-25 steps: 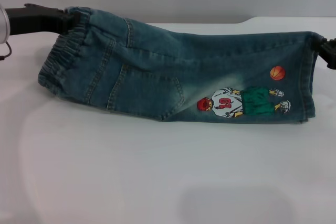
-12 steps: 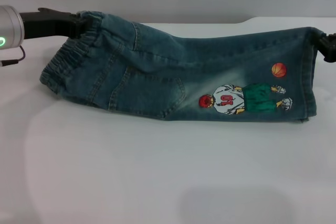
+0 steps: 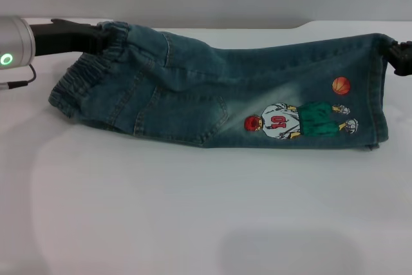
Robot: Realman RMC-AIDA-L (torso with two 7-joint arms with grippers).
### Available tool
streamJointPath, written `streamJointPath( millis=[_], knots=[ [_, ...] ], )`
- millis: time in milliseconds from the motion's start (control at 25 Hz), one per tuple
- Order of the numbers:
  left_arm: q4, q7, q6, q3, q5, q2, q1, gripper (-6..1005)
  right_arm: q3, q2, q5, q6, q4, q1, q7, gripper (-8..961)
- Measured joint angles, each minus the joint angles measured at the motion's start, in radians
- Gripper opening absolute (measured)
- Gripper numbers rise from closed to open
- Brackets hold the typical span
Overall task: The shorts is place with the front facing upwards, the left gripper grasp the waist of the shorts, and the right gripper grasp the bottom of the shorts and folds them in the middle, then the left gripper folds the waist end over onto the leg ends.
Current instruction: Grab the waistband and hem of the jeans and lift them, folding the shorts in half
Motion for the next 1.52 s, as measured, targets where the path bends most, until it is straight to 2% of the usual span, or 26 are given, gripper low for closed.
streamJointPath(
  millis=[360,520,720,800,960,1320,1520],
  knots=[
    [-0.018,-0.016,-0.032,0.001,0.000,0.002,-0.003,149,-0.003,0.000,0.000,0.017,0.002,0.003,-0.003,124],
    [-0.018,-0.018,-0.042,-0.001,0.000,0.002,0.000,233,-0.003,0.001,0.000,0.021,0.002,0.005,-0.003,126],
    [-0.018,-0.027,-0.066,0.000,0.000,0.002,0.003,337,-0.003,0.001,0.000,0.023,0.002,0.005,-0.005,341],
    [-0.018,-0.031,-0.074,0.001,0.002,0.002,0.003,379,-0.003,0.002,0.000,0.023,0.002,0.005,-0.005,383],
    [-0.018,-0.031,-0.075,0.001,0.006,0.002,0.004,570,-0.003,0.002,0.001,0.022,0.002,0.005,-0.005,467],
    [-0.019,-0.042,-0.076,0.000,0.032,0.006,0.004,859,-0.003,0.003,0.010,0.022,0.002,0.005,-0.007,467],
    [-0.004,-0.131,-0.013,-0.006,0.174,0.028,-0.008,859,-0.003,0.004,0.018,0.021,-0.001,0.003,-0.008,467]
  ],
)
